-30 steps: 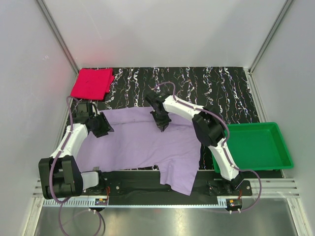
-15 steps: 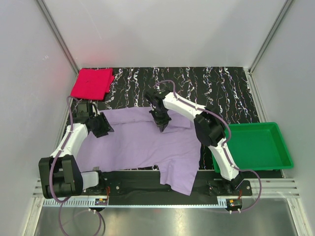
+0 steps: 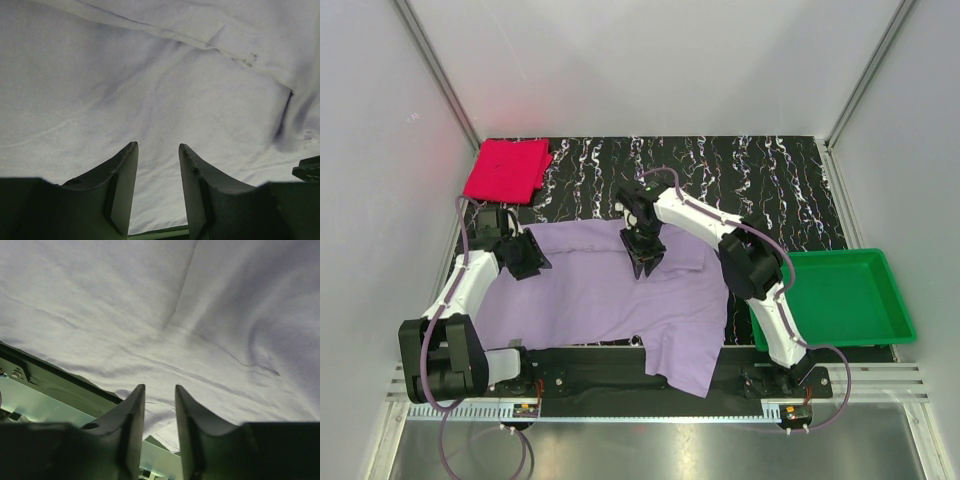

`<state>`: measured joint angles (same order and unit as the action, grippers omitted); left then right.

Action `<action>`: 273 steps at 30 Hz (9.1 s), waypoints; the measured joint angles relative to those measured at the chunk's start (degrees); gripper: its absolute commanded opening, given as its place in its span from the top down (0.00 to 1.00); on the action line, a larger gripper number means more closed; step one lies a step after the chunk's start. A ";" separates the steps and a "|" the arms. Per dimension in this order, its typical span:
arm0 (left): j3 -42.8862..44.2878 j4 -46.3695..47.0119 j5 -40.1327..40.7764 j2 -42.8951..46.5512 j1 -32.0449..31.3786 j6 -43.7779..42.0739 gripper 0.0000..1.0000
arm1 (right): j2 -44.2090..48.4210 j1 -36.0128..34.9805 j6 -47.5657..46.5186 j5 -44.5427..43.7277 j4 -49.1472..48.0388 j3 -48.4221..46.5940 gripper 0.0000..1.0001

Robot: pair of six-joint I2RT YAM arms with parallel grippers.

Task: Fold and stack the t-shirts
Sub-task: Fold the tshirt

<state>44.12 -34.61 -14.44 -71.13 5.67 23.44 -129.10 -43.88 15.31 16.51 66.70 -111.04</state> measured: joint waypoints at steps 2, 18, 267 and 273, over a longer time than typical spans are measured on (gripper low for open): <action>0.00 0.02 0.00 -0.26 0.00 0.15 0.56 | 0.52 0.00 0.42 0.20 -0.04 0.15 0.55; 0.00 0.00 0.00 -1.14 0.00 0.52 0.57 | 26.84 23.39 4.70 0.37 -14.99 30.42 0.38; 31.43 5.20 0.70 -38.51 18.40 5.81 0.57 | -2.23 34.56 9.81 1.18 -21.42 1.68 0.55; 31.95 5.25 0.70 -40.63 18.51 5.79 0.57 | -2.91 34.56 10.82 1.53 -22.32 1.64 0.72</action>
<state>76.07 -29.36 -13.74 -111.77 24.18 29.23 -132.00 -9.32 26.13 18.04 44.38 -109.40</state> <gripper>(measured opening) 0.433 0.373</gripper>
